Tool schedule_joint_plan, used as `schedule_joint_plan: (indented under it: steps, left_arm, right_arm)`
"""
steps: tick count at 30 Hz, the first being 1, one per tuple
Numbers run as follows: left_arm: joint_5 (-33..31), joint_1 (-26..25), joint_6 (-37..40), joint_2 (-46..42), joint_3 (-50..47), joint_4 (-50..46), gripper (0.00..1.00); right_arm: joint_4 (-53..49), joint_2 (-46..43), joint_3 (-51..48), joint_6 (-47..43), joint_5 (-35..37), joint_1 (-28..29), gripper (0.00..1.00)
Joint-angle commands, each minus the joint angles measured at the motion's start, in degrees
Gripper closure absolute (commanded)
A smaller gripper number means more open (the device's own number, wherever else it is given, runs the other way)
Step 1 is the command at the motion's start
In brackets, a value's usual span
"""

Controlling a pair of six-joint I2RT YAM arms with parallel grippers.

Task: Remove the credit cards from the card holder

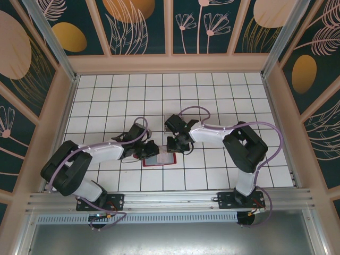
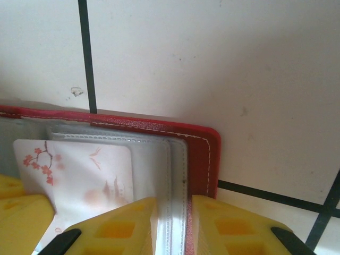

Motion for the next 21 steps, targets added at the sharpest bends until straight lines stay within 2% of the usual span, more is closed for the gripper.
schedule_joint_plan:
  steps: [1,8,21]
  left_arm:
    - [-1.06,0.3,0.03,-1.96,-1.32,-2.53,0.89]
    - [-1.83,0.47,0.29,-4.64,-2.41,-3.89,0.97]
    - [-5.41,0.55,3.67,-10.2,-0.62,-11.61,1.0]
  right_arm:
    - [-0.46,2.41,-0.97,-0.48,0.69,0.47,0.77]
    - [-0.64,2.59,-0.97,-0.63,0.74,0.47,0.77]
    - [-0.89,2.41,-0.44,-0.69,0.98,0.42,0.78]
